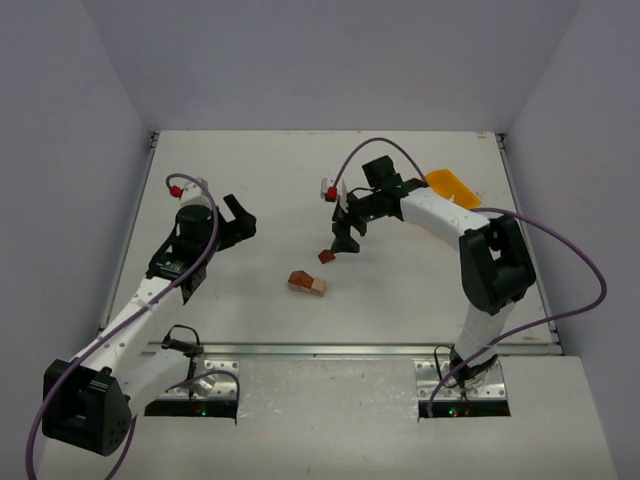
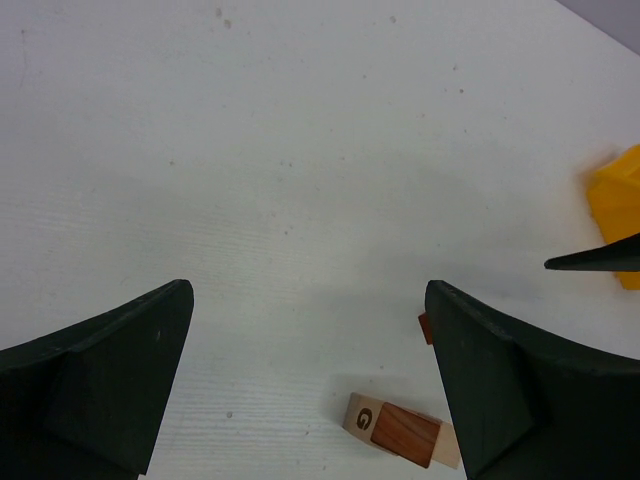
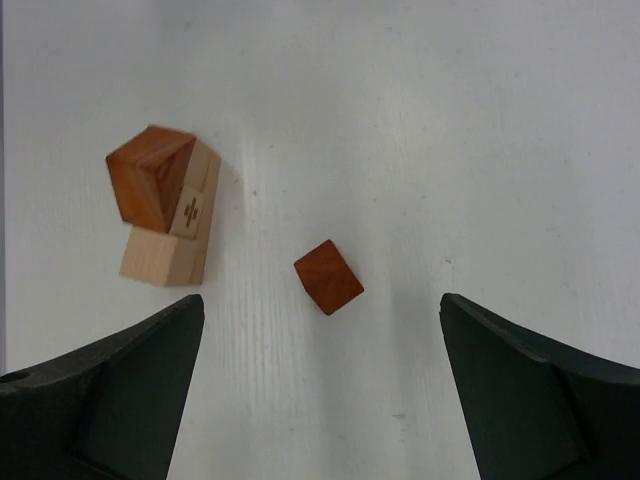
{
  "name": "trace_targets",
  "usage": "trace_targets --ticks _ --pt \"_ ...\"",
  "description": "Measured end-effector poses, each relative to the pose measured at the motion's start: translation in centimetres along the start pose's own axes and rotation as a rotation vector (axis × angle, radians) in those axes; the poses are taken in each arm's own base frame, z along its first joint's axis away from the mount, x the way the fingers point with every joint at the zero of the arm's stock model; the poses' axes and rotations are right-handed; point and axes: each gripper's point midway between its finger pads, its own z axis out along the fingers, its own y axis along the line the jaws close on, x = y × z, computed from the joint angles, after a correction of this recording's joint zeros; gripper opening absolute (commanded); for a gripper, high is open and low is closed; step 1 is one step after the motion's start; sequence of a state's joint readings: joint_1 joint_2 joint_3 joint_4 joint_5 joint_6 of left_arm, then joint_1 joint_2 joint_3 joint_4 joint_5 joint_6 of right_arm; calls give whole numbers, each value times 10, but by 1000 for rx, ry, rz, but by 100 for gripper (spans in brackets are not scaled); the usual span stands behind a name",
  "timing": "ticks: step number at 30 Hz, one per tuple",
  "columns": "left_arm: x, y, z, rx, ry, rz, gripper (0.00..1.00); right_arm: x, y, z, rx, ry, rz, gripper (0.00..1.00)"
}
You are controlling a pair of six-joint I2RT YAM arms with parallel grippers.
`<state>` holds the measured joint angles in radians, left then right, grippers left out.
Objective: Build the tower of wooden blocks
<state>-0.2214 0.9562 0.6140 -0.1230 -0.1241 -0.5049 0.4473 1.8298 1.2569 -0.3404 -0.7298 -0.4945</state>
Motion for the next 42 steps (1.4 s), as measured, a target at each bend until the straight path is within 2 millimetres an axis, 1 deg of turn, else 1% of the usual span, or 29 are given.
trace_targets --ticks 4,6,9,12,16,19,22,26,29,33,38,42 --pt "3 3 3 -13 9 4 100 -2 16 -6 -126 25 -254 99" --pt "6 6 5 -27 18 7 100 -1 18 -7 -160 74 -369 99" --pt "9 10 9 -46 29 10 100 1 22 0 -202 130 -528 99" --pt "9 11 10 -56 29 11 100 13 33 10 -269 177 -620 99" --pt "10 14 11 -67 27 12 100 26 35 25 -336 219 -654 99" --pt "10 16 12 -79 28 13 100 31 25 40 -352 236 -657 98" --pt "11 18 13 -87 30 15 100 39 21 49 -365 254 -646 96" --pt "13 19 14 -95 34 16 100 50 18 52 -371 284 -635 93" --pt "14 20 16 -101 40 17 100 51 16 52 -364 297 -639 85" --pt "19 23 19 -112 57 21 100 53 12 54 -347 300 -645 78" --pt "21 24 20 -116 65 23 100 59 10 58 -337 304 -645 76" --pt "21 24 20 -117 66 23 100 60 9 62 -329 303 -647 72"
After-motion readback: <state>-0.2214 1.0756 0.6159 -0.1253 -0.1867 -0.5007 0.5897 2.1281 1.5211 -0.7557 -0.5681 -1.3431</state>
